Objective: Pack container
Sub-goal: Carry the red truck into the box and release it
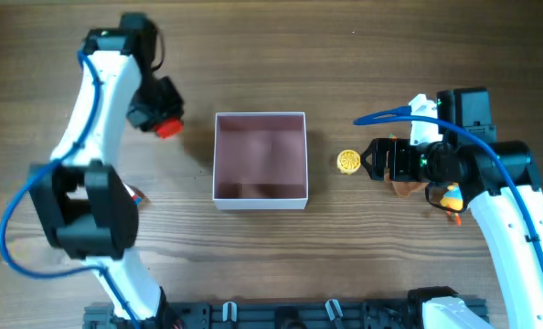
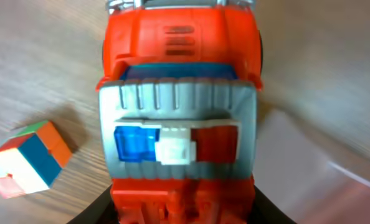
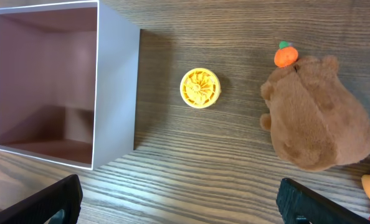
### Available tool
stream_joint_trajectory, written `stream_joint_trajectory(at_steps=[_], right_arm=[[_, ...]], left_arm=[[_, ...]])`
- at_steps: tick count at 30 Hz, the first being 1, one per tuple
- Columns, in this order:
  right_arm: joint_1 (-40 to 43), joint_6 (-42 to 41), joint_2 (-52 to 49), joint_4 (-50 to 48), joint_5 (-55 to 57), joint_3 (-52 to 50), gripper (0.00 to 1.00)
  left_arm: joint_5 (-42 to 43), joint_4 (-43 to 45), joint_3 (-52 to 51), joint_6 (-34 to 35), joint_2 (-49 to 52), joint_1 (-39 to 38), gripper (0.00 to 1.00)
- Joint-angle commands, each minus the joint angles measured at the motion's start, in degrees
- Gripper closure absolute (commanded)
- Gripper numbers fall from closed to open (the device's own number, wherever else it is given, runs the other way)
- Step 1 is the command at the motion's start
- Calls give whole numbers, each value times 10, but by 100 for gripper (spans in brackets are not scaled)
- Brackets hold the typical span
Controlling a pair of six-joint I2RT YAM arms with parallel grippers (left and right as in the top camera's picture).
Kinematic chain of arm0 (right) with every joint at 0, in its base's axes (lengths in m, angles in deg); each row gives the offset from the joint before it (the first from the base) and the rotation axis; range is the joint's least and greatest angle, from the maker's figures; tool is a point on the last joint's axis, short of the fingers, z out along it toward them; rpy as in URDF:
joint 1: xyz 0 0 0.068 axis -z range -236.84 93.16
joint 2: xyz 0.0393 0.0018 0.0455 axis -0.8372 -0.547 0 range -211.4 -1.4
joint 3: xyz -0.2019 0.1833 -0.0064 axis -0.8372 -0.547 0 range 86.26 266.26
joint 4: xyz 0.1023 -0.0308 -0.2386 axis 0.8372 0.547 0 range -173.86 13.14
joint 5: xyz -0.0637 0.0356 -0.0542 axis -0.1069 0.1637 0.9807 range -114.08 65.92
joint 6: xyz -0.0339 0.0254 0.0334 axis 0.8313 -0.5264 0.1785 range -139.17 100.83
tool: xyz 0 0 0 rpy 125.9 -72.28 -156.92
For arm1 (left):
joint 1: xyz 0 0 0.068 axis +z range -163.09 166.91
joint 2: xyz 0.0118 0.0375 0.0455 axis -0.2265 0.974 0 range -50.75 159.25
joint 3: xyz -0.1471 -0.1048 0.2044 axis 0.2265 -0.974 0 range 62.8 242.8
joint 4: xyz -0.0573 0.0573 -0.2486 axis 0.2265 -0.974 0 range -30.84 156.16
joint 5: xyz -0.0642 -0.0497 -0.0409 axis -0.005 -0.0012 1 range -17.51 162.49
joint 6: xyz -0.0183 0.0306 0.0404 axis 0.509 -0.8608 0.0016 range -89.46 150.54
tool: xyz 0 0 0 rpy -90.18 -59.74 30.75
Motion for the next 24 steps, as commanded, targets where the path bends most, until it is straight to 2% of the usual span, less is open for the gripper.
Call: stream_joint_trajectory(at_steps=[1, 4, 7, 9, 14, 16, 17, 18, 20, 22, 23, 24], right_arm=[[2, 3, -1, -2, 9, 13, 0], [2, 3, -1, -2, 9, 13, 0], [2, 3, -1, -2, 9, 13, 0], [2, 3, -1, 1, 9, 13, 0], [2, 3, -1, 3, 9, 13, 0], [2, 3, -1, 3, 9, 13, 0], [2, 3, -1, 4, 9, 13, 0], [2, 3, -1, 5, 9, 13, 0], [2, 4, -1, 9, 9, 13, 0], [2, 4, -1, 10, 10, 13, 0], [2, 3, -1, 10, 9, 13, 0], [2, 4, -1, 9, 9, 13, 0]], left_arm=[[-7, -7, 28, 4, -92, -130, 96], [-8, -10, 22, 6, -88, -245, 96], [-38, -11, -5, 38, -84, -300, 96], [-48, -4, -52, 53, -84, -301, 96], [-53, 94, -171, 52, -83, -275, 96], [-53, 150, -196, 16, -83, -251, 96], [-57, 192, -209, -35, -82, -238, 96], [-62, 206, -214, -45, -81, -232, 94], [-69, 221, -217, -47, -80, -220, 88], [-70, 231, -217, -46, -79, -211, 76], [-70, 230, -217, -47, -79, -211, 61], [-70, 228, -217, -47, -79, -213, 59]])
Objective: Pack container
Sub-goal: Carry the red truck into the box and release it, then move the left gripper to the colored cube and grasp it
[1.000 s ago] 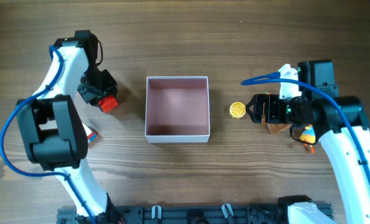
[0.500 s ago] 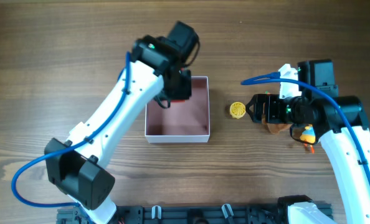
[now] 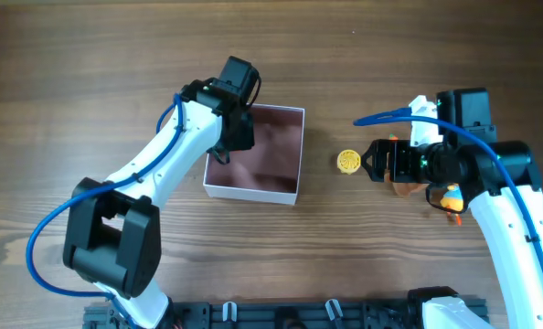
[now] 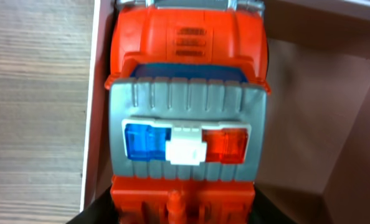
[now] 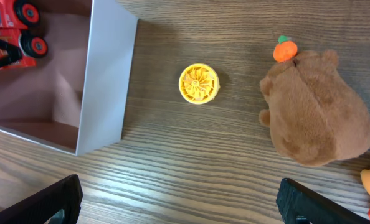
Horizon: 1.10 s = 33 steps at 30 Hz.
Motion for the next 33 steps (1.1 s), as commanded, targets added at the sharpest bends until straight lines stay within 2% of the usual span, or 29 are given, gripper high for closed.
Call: stream_joint_trajectory(at_steps=[1, 2, 3, 5, 8, 10, 13, 15, 16, 17, 18, 20, 23, 27, 29, 33], right_arm=[[2, 4, -1, 0, 8, 13, 0], [2, 4, -1, 0, 8, 13, 0], [2, 3, -1, 1, 8, 13, 0], [2, 4, -1, 1, 8, 13, 0], [2, 4, -1, 1, 12, 13, 0], [2, 4, -1, 1, 12, 13, 0], [2, 4, -1, 1, 12, 13, 0], [2, 9, -1, 1, 12, 13, 0], [2, 10, -1, 1, 12, 13, 0], [2, 10, -1, 1, 12, 13, 0], [2, 14, -1, 1, 12, 13, 0], [2, 16, -1, -1, 12, 13, 0], [2, 17, -1, 1, 12, 13, 0], [2, 17, -1, 5, 12, 13, 0], [2, 17, -1, 5, 12, 13, 0], [2, 17, -1, 5, 12, 13, 0]], left_arm=[[-12, 0, -5, -16, 2, 0, 54], [-12, 0, -5, -16, 2, -3, 44], [-12, 0, -5, -16, 2, -9, 44], [-12, 0, -5, -16, 2, -21, 28], [-12, -2, -5, -16, 2, -26, 24], [-18, -13, 8, -35, -5, -26, 26], [-97, -91, 94, -30, -52, -26, 20], [-130, -130, 127, 21, -103, -9, 14], [-132, -153, 127, 71, -135, 16, 1], [-129, -203, 127, 153, -169, 63, 0], [-118, -246, 126, 203, -187, 108, 0], [-73, -270, 97, 234, -212, 199, 0], [-49, -225, -2, 241, -221, 292, 0], [-32, -105, -155, 240, -221, 346, 0], [1, -40, -220, 215, -221, 374, 0], [10, 37, -290, 183, -211, 426, 0]])
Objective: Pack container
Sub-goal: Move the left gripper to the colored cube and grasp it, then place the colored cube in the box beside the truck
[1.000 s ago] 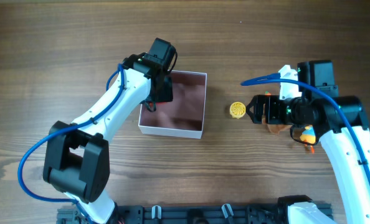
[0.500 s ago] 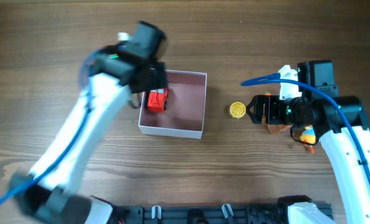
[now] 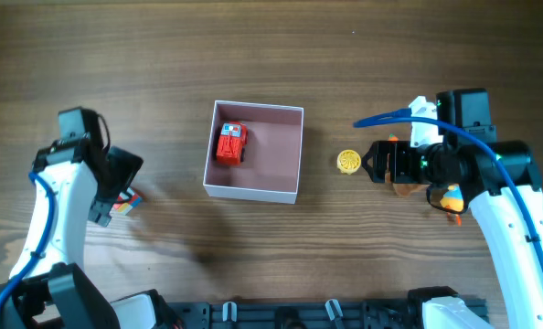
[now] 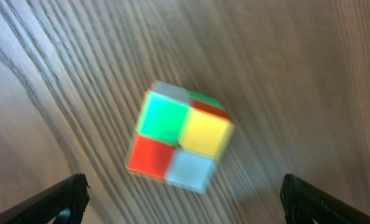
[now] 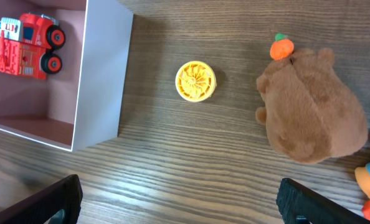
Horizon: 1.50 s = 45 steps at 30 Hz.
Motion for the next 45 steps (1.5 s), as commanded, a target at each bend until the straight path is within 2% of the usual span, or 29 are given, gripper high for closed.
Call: stream_joint_trajectory(at_steps=[1, 7, 11, 13, 15, 17, 21, 26, 29, 31, 33, 35, 38, 40, 42, 45], right_arm=[[2, 11, -1, -1, 5, 12, 0], [2, 12, -1, 3, 5, 12, 0], [2, 11, -1, 3, 5, 12, 0], [2, 12, -1, 3, 5, 12, 0], [2, 12, -1, 3, 5, 12, 0], [2, 12, -1, 3, 5, 12, 0], [2, 11, -1, 3, 5, 12, 0], [2, 11, -1, 3, 5, 12, 0], [2, 12, -1, 0, 5, 12, 0], [2, 12, -1, 1, 5, 12, 0], [2, 12, -1, 1, 5, 12, 0], [2, 12, -1, 1, 5, 12, 0], [2, 12, -1, -1, 5, 12, 0], [2, 12, -1, -2, 5, 12, 0], [2, 11, -1, -2, 5, 12, 0], [2, 11, -1, -2, 5, 12, 0]], left_arm=[[17, 34, -34, -34, 9, 30, 0], [17, 115, -43, -81, 76, 33, 0], [17, 126, -43, -80, 101, 33, 2], [17, 126, -43, -80, 101, 33, 9], [17, 126, -43, -80, 101, 33, 24], [17, 125, -43, -80, 101, 33, 33], [17, 125, -43, -80, 101, 33, 46], [22, 122, -43, -80, 101, 33, 54], [31, 116, -39, -80, 98, 32, 77], [31, 97, -23, -80, 86, 25, 85], [30, 48, 23, -80, 59, -3, 96], [31, -6, 89, -92, 20, -61, 96], [30, -62, 208, -157, -22, -207, 96], [4, -41, 254, -211, -24, -334, 96], [-17, -4, 253, -245, -9, -408, 96], [-17, 26, 253, -248, 68, -456, 96]])
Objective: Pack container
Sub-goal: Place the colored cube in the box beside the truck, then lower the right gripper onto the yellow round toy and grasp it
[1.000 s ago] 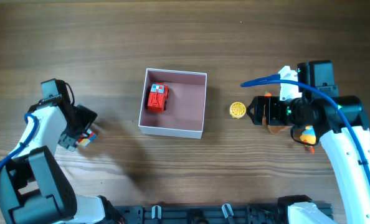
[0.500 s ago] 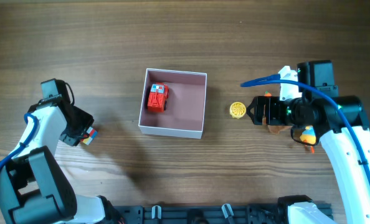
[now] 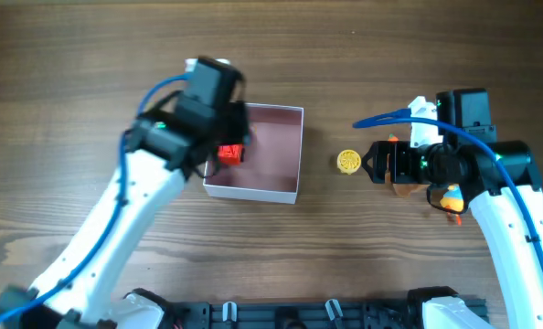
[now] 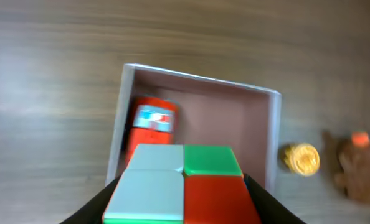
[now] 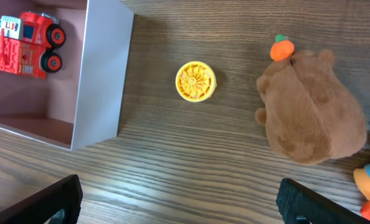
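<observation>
The open white box [image 3: 298, 155] stands mid-table with a red toy truck [image 3: 230, 153] lying in its left part. My left gripper [image 3: 220, 139] hangs over the box's left edge, shut on a colour cube [image 4: 182, 183]; the truck [image 4: 152, 118] and the box rim [image 4: 197, 77] show below the cube. My right gripper [image 5: 179, 205] is open above bare wood, right of the box wall [image 5: 101, 74]. In front of it lies a yellow disc [image 5: 195, 81], with a brown plush [image 5: 313, 112] further right.
An orange and blue toy [image 5: 369, 183] lies at the right edge beside the plush. In the overhead view the yellow disc [image 3: 348, 162] sits between the box and my right gripper [image 3: 374, 162], and the right arm covers most of the plush [image 3: 404, 188].
My left gripper was open above the colour cube on the table at far left. Now it is shut on the cube, over the box's left side. The right arm has not moved.
My left gripper first held the red truck left of the empty box, then held it over the box's left part. After that the truck lay in the box and the gripper stood open over the cube. Now the cube is held above the box.
</observation>
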### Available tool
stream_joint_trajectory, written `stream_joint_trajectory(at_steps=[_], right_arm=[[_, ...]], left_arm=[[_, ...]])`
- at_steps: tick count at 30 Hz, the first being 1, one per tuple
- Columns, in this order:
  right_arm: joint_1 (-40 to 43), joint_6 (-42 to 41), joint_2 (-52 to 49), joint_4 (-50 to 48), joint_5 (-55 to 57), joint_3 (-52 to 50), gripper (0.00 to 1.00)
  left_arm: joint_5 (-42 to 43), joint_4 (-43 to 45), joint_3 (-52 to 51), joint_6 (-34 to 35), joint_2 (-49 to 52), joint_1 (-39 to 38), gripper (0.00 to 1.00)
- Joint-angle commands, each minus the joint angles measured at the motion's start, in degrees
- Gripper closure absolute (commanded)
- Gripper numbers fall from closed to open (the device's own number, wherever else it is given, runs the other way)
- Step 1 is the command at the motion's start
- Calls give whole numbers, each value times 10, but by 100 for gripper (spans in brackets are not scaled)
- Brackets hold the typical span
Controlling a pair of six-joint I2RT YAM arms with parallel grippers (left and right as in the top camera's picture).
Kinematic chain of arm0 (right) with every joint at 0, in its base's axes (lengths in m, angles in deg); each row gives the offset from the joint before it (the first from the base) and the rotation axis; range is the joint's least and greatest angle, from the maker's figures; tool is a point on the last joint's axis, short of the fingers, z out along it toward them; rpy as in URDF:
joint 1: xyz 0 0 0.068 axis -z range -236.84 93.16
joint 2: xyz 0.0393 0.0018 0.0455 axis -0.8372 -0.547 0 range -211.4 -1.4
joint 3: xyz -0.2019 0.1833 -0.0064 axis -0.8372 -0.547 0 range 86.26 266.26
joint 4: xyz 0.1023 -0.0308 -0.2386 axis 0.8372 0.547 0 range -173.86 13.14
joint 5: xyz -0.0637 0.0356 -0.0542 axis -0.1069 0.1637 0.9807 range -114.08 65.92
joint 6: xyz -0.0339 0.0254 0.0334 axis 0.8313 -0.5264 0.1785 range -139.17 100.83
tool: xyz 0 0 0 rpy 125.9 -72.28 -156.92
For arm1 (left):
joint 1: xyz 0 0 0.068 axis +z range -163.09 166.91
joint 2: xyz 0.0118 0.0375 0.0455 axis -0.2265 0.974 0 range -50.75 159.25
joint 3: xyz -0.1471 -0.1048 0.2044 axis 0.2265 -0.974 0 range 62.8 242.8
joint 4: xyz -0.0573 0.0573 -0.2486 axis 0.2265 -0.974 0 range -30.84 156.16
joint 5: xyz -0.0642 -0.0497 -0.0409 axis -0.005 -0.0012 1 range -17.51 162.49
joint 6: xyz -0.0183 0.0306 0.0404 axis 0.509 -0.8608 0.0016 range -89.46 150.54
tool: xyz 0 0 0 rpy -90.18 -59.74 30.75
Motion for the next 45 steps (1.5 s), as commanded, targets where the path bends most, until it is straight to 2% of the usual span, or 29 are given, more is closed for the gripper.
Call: stream_joint_trajectory(at_steps=[1, 6, 8, 11, 12, 14, 15, 21, 26, 28, 29, 32, 35, 38, 40, 45], right_arm=[[2, 5, -1, -2, 5, 12, 0], [2, 6, -1, -1, 5, 12, 0], [2, 5, -1, 1, 5, 12, 0], [2, 5, -1, 1, 5, 12, 0], [2, 5, -1, 1, 5, 12, 0], [2, 5, -1, 1, 5, 12, 0], [2, 5, -1, 1, 5, 12, 0], [2, 5, -1, 2, 5, 12, 0], [2, 6, -1, 2, 6, 12, 0], [2, 4, -1, 3, 25, 12, 0], [2, 3, -1, 5, 27, 12, 0], [-1, 6, 0, -3, 28, 12, 0], [-26, 7, -2, -14, 83, 30, 0], [-59, 24, -46, -30, 104, 38, 0], [-78, 36, -120, -44, 105, 38, 0], [-117, 50, -298, -99, 105, 38, 0]], left_arm=[[-16, 26, 3, -33, 111, -31, 96], [11, 83, 3, -43, 244, -34, 96], [10, 94, 3, -43, 254, -34, 89], [10, 108, 3, -43, 253, -34, 67], [10, 109, 3, -43, 253, -34, 43], [6, 110, 5, -43, 253, -34, 33], [6, 113, 6, -43, 253, -34, 21], [6, 81, 42, -43, 242, -35, 21], [7, 26, 80, -41, 150, -35, 23], [-39, -27, 80, -33, 94, -33, 24], [-98, -70, 80, 19, 62, -16, 18], [-98, -132, 80, 39, -20, 87, 15], [-31, -136, 80, 33, -85, 224, 12], [46, -136, 75, 33, -92, 335, 11], [50, -136, 69, 32, -77, 357, 12], [50, -130, 67, 12, -15, 357, 11]])
